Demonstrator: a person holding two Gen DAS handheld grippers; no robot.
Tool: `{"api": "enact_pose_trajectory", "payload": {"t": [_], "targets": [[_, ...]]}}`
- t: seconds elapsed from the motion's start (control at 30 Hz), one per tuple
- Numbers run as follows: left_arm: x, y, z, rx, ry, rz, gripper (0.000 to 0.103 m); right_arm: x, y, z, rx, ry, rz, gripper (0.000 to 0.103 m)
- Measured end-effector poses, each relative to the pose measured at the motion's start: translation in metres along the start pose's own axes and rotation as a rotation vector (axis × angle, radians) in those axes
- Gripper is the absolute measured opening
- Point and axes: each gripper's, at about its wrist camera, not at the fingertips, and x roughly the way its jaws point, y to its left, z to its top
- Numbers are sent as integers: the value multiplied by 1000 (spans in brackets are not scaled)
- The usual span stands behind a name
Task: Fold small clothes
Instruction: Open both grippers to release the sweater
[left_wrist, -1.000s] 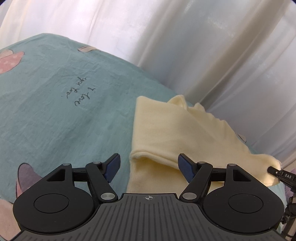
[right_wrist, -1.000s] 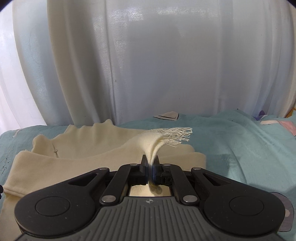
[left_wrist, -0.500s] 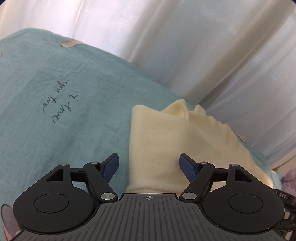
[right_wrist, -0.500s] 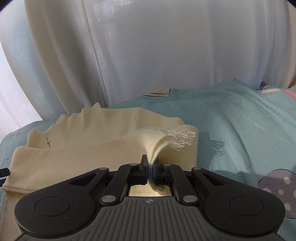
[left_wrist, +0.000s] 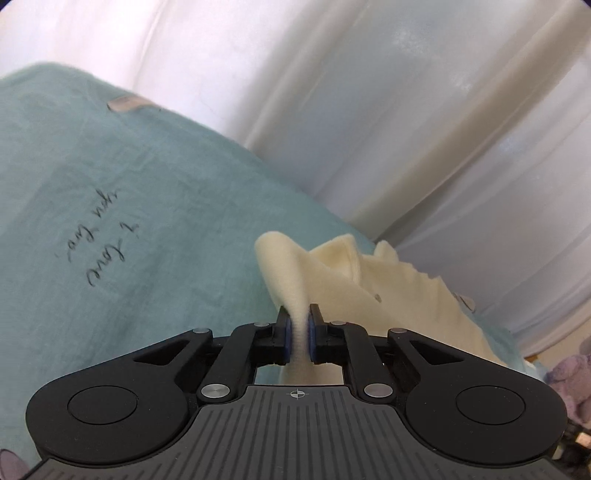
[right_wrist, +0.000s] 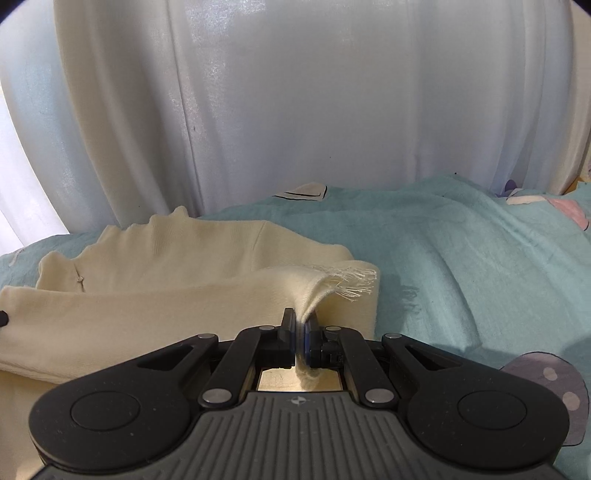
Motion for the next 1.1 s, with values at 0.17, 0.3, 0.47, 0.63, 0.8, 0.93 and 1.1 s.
{"api": "enact_pose_trajectory", "payload": {"t": [0.17, 0.3, 0.47, 0.63, 0.8, 0.93, 1.1], "targets": [[-22, -23, -10, 216, -151, 242, 6, -5, 13, 0, -68, -41, 7, 4], [-21, -15, -4, 142, -79, 206, 27, -1, 11, -2, -52, -21, -27, 4], [-29, -32, -13, 181, -97, 142, 41, -7, 14, 0, -76, -54, -58, 4], [-10, -53, -29, 247, -24, 105, 45, -1, 17, -1, -135, -59, -132, 4], [-1, -59, -44, 262, 18, 95, 50, 0, 7, -6, -117, -19, -201, 8], [-1, -62, -54, 289, 32, 98, 53, -30, 13, -6, -108, -93, -166, 14], [6, -69, -67, 339, 47, 126, 61, -32, 37, -20, -157, -58, -5, 26]]}}
